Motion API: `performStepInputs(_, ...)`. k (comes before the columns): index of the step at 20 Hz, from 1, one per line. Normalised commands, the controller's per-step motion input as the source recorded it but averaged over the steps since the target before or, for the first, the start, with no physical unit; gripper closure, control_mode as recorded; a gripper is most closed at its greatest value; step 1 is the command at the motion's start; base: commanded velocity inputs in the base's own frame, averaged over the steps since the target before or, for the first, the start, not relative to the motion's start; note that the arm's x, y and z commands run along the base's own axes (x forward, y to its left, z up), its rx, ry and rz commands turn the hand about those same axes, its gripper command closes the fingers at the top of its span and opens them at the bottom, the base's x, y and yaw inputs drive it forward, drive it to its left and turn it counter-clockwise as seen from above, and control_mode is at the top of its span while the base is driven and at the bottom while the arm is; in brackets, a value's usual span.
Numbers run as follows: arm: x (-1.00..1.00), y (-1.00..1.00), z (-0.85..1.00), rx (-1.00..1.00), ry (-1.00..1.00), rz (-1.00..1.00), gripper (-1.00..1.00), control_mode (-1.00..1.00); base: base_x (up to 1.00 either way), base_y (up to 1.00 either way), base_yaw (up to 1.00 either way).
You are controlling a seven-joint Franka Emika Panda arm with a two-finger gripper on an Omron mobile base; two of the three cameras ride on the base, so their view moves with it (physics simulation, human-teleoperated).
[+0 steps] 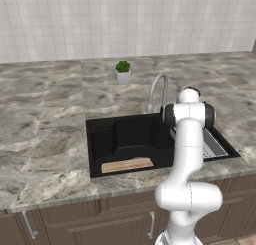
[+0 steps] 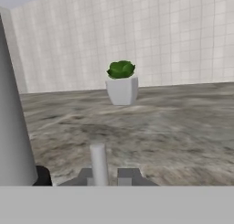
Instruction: Turn on the sink faucet with hot water and rinse the cutting board for ten seconds, then turn off the faucet. Push the cutting board to reach the water if necessary.
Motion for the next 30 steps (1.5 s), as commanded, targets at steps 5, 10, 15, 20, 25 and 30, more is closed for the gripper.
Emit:
performStepInputs(5,0.00,-0.29,0.00,0.00,0.00,0.00,1.00,-1.00,0.00,0.00,0.00)
performStepInputs(10,0.00,-0.34,0.00,0.00,0.00,0.00,1.00,-1.00,0.00,0.00,0.00)
performStepInputs(15,0.00,-0.33,0.00,0.00,0.00,0.00,1.00,-1.00,0.00,0.00,0.00)
performStepInputs(20,0.00,-0.35,0.00,0.00,0.00,-0.01,1.00,-1.00,0.00,0.00,0.00)
performStepInputs(25,0.00,-0.38,0.00,0.00,0.00,-0.03,1.00,-1.00,0.00,0.00,0.00)
performStepInputs(30,0.00,-0.37,0.00,0.00,0.00,-0.03,1.00,-1.00,0.00,0.00,0.00)
